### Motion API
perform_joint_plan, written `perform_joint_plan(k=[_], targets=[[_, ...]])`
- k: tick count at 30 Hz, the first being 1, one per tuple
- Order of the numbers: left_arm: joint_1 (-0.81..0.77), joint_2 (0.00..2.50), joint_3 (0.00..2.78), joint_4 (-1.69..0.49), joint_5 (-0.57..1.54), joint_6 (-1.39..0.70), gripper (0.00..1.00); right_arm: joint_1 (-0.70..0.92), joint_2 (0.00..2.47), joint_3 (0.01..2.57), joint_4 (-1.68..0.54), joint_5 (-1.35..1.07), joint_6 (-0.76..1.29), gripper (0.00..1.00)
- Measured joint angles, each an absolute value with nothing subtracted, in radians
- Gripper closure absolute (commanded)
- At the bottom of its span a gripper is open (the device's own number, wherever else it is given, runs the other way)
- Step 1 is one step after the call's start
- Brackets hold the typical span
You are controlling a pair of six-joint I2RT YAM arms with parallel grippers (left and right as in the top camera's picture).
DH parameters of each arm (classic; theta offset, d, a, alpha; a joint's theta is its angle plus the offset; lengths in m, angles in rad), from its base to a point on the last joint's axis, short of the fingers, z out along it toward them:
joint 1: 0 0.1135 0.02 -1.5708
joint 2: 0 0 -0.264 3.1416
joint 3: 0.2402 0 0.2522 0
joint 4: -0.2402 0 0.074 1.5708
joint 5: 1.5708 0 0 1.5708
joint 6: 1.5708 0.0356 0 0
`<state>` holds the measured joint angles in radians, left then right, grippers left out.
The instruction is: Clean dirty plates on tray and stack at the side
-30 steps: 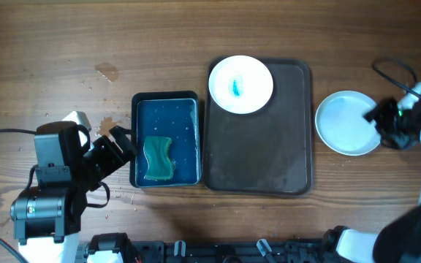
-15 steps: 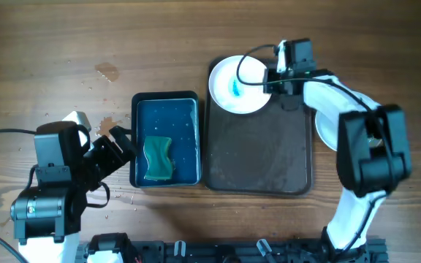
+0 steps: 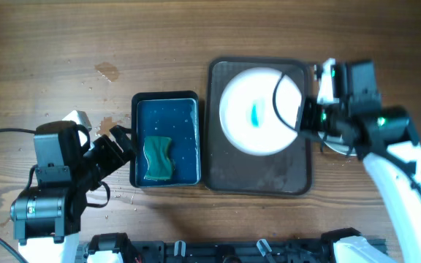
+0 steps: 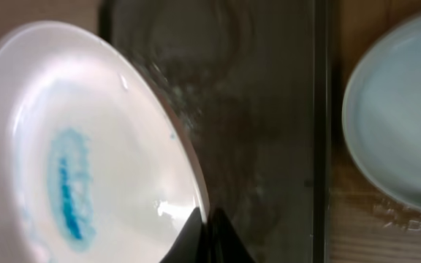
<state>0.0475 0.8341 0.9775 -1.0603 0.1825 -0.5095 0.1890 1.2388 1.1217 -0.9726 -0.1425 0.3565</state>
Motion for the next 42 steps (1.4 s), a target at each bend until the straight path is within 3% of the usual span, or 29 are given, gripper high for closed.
perform_joint_plan(k=[4, 5, 6, 8, 13, 15, 16, 17, 22, 30, 32, 34, 35, 42], targets=[[0.045, 0.847, 0.981, -1.053, 0.235, -0.502, 0.09, 0.189, 1.289, 0.712, -0.544, -0.149, 0.434, 0.96], [0.036, 0.862, 0.981, -1.065, 0.237, -0.49, 0.12, 0.189, 1.294, 0.65, -0.477, -0.149, 0.432, 0.83], [0.013, 0.89, 0.981, -1.082, 0.237, -0.474, 0.16, 0.189, 1.294, 0.626, -0.461, -0.149, 0.426, 0.7], [-0.046, 0.968, 0.98, -1.099, 0.217, -0.456, 0.28, 0.189, 1.294, 0.624, -0.439, -0.149, 0.387, 0.63], [-0.215, 1.322, 0.912, -1.025, 0.116, -0.49, 0.36, 0.189, 1.286, 0.649, -0.556, -0.154, 0.335, 0.62], [-0.234, 1.475, 0.906, -0.942, 0.068, -0.523, 0.69, 0.189, 1.259, 0.667, -0.599, -0.182, 0.334, 0.62], [-0.235, 1.536, 0.905, -0.896, 0.058, -0.537, 0.92, 0.189, 1.244, 0.673, -0.605, -0.203, 0.334, 0.62], [-0.235, 1.617, 0.903, -0.833, 0.048, -0.543, 0.96, 0.189, 1.242, 0.677, -0.605, -0.211, 0.334, 0.63], [-0.241, 1.678, 0.907, -0.791, 0.056, -0.548, 0.96, 0.189, 1.241, 0.677, -0.63, -0.229, 0.335, 0.56], [-0.241, 1.508, 1.153, -1.06, 0.046, -0.516, 0.96, 0.189, 1.34, 0.678, -0.603, -0.176, 0.444, 0.46], [-0.266, 1.441, 1.18, -1.043, 0.067, -0.516, 0.96, 0.189, 1.435, 0.678, -0.533, -0.184, 0.39, 0.61], [-0.316, 1.427, 1.184, -0.965, 0.138, -0.516, 0.96, 0.189, 1.513, 0.686, -0.482, -0.198, 0.356, 0.9], [-0.358, 1.431, 1.184, -0.922, 0.168, -0.519, 0.96, 0.189, 1.534, 0.693, -0.449, -0.201, 0.344, 0.96], [-0.645, 1.677, 1.19, -0.537, 0.231, -0.64, 0.96, 0.185, 1.558, 0.702, -0.428, -0.213, 0.331, 0.96]])
